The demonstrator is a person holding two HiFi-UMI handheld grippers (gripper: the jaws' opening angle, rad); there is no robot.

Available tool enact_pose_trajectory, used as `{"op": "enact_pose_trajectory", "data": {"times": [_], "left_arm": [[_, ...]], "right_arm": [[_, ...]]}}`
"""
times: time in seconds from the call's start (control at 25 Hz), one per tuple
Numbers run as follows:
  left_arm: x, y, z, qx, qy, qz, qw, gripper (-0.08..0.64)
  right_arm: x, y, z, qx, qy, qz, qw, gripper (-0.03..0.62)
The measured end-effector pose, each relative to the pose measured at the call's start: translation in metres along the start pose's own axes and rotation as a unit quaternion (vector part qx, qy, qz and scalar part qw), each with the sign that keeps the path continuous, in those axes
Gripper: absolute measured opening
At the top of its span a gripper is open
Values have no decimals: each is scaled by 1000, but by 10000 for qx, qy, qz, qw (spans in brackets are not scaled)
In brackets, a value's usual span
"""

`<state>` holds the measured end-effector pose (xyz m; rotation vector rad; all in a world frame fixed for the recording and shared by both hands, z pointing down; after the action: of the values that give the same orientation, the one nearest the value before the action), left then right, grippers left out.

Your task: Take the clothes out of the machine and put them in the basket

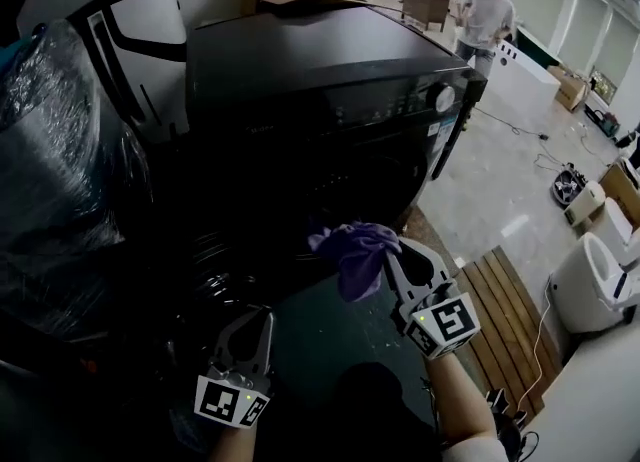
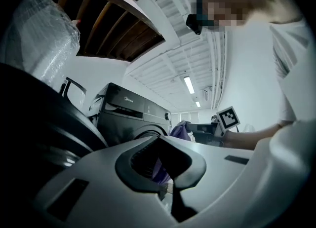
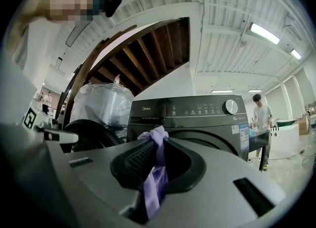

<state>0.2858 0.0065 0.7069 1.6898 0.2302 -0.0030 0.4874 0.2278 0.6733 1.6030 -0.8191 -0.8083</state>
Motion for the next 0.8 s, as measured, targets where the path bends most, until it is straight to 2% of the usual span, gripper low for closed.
{"op": "enact_pose_trajectory", "data": {"times": [0.12, 0.32, 0.52, 0.8], "left_arm": [[14, -34, 12, 56, -209, 124, 9997, 21], [27, -98, 32, -8, -442, 231, 9988, 21], [36, -170, 53, 15, -590, 377, 9975, 21], [59, -262, 74, 64, -727, 430, 9964, 21]], "right_arm": [[0, -8, -1, 62, 18, 390, 9992, 37], [-7, -47, 4, 509, 161, 826, 9952, 35], [1, -112, 14, 807, 176, 949, 9920, 34], [7, -217, 28, 773, -82, 1015, 9918, 35]]}}
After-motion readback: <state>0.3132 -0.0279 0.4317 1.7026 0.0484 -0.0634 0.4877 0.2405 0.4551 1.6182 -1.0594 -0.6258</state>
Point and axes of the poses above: the fingertips, and each gripper's own axes: x forward along the fingers, z to its left, y out of its underside, the point moved 8 cm from there along -x, backward along the fingers, and after that the axes turned 11 degrees about x, right-handed, at the moved point
